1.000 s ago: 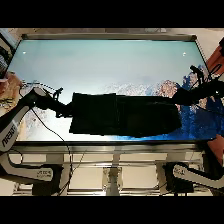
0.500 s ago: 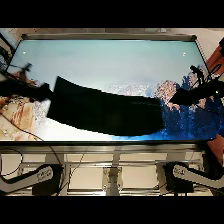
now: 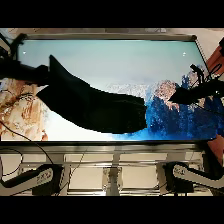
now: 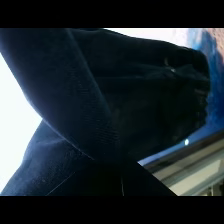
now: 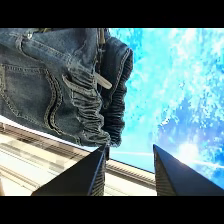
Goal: Fold the clothes and pants, and hang the long-sleeved shirts on hangers.
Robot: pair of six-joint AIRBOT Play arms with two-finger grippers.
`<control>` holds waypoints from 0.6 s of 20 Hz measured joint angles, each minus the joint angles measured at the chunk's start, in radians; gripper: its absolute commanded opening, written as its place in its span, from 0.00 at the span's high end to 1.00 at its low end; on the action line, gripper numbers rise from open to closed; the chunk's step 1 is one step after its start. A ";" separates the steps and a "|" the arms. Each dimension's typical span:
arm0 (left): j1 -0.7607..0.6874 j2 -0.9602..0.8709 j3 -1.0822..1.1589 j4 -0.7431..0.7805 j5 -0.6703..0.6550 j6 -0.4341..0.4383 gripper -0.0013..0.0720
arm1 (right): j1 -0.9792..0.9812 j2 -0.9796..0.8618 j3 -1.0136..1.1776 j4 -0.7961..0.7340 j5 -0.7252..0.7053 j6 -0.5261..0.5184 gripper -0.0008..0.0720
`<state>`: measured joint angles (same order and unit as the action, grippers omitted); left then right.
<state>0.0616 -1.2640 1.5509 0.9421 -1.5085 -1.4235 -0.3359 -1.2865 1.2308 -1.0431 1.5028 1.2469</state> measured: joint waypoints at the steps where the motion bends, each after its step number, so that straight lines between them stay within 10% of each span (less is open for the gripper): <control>1: -0.055 -0.024 0.012 0.000 0.013 -0.010 0.94 | 0.000 0.000 0.000 0.001 -0.002 0.000 0.53; 12: -0.568 -0.431 0.219 -0.152 0.123 -0.061 0.94 | 0.000 0.000 0.000 0.005 -0.007 0.000 0.53</control>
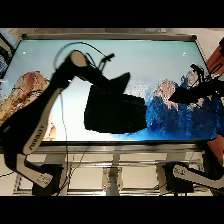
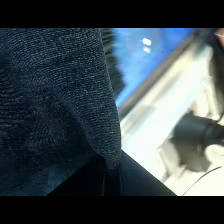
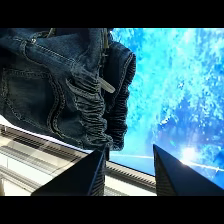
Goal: Fold the clothes and pants, and hang the long-sleeved shirts on hangers.
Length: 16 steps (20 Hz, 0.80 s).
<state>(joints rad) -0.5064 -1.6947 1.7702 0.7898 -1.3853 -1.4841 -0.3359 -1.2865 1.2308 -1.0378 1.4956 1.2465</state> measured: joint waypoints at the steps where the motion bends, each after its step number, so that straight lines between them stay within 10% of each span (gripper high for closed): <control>1: -0.021 -0.020 0.006 -0.015 0.027 -0.001 0.94 | 0.000 0.000 0.000 0.000 0.000 0.000 0.53; 16: -0.175 -0.160 0.024 -0.209 0.282 0.021 0.87 | 0.000 0.000 0.000 -0.001 -0.003 0.000 0.53</control>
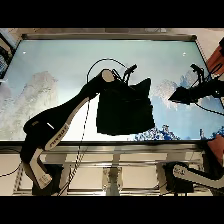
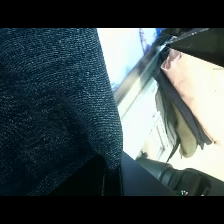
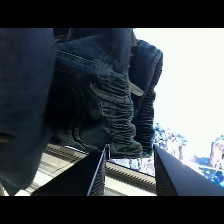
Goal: Fold the clothes and pants, and hang the long-sleeved shirts on hangers.
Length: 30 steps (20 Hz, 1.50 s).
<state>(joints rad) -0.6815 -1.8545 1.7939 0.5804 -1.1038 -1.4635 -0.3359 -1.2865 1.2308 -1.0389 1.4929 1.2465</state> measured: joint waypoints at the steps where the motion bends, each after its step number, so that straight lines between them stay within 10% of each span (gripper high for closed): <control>1: -0.006 -0.003 0.000 -0.009 0.003 0.016 0.51 | 0.000 0.000 0.000 -0.002 0.000 0.000 0.53; 2: -0.010 -0.005 0.000 -0.026 0.006 0.032 0.03 | 0.000 0.000 0.000 -0.003 0.000 0.000 0.53; 8: -0.017 -0.011 0.001 -0.110 0.005 0.133 0.04 | 0.000 0.000 0.000 -0.008 0.002 0.000 0.51; 10: -0.008 -0.011 0.001 -0.128 -0.003 0.156 0.04 | 0.000 0.000 -0.002 -0.008 0.002 0.000 0.06; 16: 0.077 -0.007 0.001 -0.002 -0.169 0.150 0.05 | 0.032 -0.003 -0.143 -0.005 -0.097 -0.012 0.05; 23: 0.126 0.064 -0.002 0.652 -0.351 -0.059 0.05 | 0.229 -0.062 -0.290 0.028 -0.363 -0.037 0.09; 26: 0.131 0.109 -0.002 0.844 -0.404 -0.101 0.05 | 0.323 -0.109 -0.302 0.008 -0.452 0.011 0.28; 29: 0.137 0.150 -0.007 0.961 -0.445 -0.117 0.05 | 0.397 -0.148 -0.306 0.009 -0.496 0.045 0.94; 30: 0.144 0.166 -0.019 0.989 -0.456 -0.121 0.05 | 0.414 -0.155 -0.306 0.015 -0.497 0.052 0.95</control>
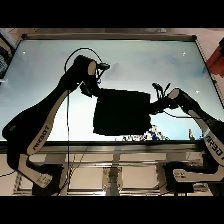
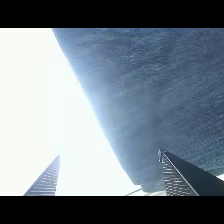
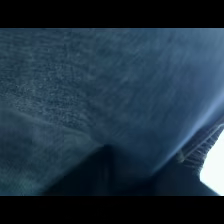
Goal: Fold the clothes and pants, and hang the long-sleeved shirts on hangers.
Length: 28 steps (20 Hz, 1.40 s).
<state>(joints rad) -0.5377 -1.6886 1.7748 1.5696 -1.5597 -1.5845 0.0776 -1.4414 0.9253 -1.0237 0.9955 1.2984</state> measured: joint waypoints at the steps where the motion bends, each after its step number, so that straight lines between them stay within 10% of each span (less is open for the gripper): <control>1: 0.008 0.019 -0.021 0.019 -0.007 -0.006 0.05 | 0.009 -0.005 0.004 -0.005 0.000 0.007 0.95; 13: 0.314 0.420 -0.711 0.079 0.175 -0.032 0.05 | -0.635 0.169 0.062 -0.452 0.124 0.103 0.95; 14: 0.335 0.431 -0.737 0.079 0.180 -0.032 0.05 | -0.719 0.184 0.064 -0.468 0.133 0.110 0.90; 17: 0.374 0.448 -0.780 0.079 0.193 -0.032 0.05 | -0.914 0.219 0.068 -0.506 0.138 0.126 0.25; 18: 0.381 0.451 -0.787 0.079 0.195 -0.032 0.05 | -0.964 0.231 0.068 -0.511 0.148 0.135 0.24; 26: 0.397 0.459 -0.805 0.080 0.198 -0.032 0.05 | -1.054 0.467 0.061 -0.404 0.200 0.169 0.30; 28: 0.398 0.459 -0.806 0.080 0.198 -0.032 0.05 | -1.001 0.543 0.041 -0.311 0.231 0.154 0.70</control>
<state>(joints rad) -0.1398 -1.2301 0.9688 1.6493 -1.3621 -1.6165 -0.9230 -0.8986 0.9665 -1.3346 1.2263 1.4521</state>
